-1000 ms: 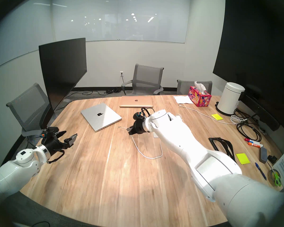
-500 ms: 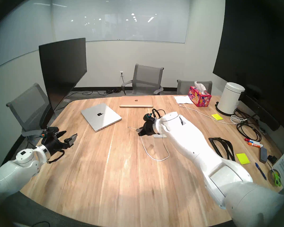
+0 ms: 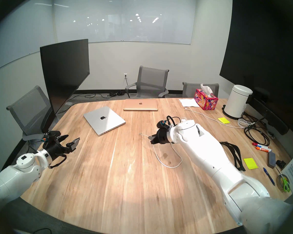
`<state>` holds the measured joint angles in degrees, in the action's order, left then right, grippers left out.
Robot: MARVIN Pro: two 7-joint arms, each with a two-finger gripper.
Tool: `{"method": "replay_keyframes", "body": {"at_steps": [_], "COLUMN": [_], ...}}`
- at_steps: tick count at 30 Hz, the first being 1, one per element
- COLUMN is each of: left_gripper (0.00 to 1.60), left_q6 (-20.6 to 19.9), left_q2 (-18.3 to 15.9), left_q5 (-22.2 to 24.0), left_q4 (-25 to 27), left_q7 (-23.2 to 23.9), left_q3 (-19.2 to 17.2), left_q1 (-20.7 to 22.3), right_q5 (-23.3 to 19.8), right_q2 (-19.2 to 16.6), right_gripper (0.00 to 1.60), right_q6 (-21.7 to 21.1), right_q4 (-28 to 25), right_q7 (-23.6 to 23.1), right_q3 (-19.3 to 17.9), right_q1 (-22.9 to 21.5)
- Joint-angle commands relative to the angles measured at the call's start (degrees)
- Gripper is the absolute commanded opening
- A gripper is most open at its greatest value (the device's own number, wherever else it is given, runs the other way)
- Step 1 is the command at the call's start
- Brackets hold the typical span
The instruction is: Unplug the charging cable from the port of the MacBook and lay it on the desk
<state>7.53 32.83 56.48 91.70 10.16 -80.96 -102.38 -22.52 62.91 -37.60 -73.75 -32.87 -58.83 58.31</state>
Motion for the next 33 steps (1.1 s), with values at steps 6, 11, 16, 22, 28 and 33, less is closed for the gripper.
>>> {"method": "replay_keyframes", "body": {"at_steps": [6, 11, 16, 22, 28, 33], "left_gripper": [1.6, 1.6, 1.6, 1.6, 1.6, 1.6], "left_q6": [0.63, 0.69, 0.73, 0.74, 0.74, 0.74], "left_q2": [-0.24, -0.25, -0.26, -0.27, -0.28, -0.28], "left_q5": [-0.03, -0.03, -0.03, -0.03, -0.02, -0.02], "left_q4": [0.72, 0.78, 0.82, 0.82, 0.81, 0.81], "left_q7": [-0.07, -0.11, -0.15, -0.16, -0.15, -0.15], "left_q3": [-0.68, -0.72, -0.75, -0.75, -0.74, -0.73], "left_q1": [0.15, 0.08, 0.03, 0.02, 0.03, 0.03], "right_q5": [-1.96, -2.31, -2.39, -2.12, -1.91, -1.89], "right_q2": [-3.73, -4.13, -4.06, -4.25, -4.23, -4.1], "right_gripper": [0.0, 0.0, 0.0, 0.0, 0.0, 0.0], "right_q6": [-2.2, -3.19, -3.56, -3.26, -2.59, -2.33], "right_q4": [-11.01, -14.37, -15.21, -14.23, -13.13, -12.29], "right_q7": [5.91, 8.77, 10.07, 9.44, 8.78, 8.11], "right_q3": [-5.63, -7.38, -7.94, -7.24, -6.65, -6.43], "right_q1": [8.71, 11.83, 13.27, 12.94, 12.25, 11.72]}}
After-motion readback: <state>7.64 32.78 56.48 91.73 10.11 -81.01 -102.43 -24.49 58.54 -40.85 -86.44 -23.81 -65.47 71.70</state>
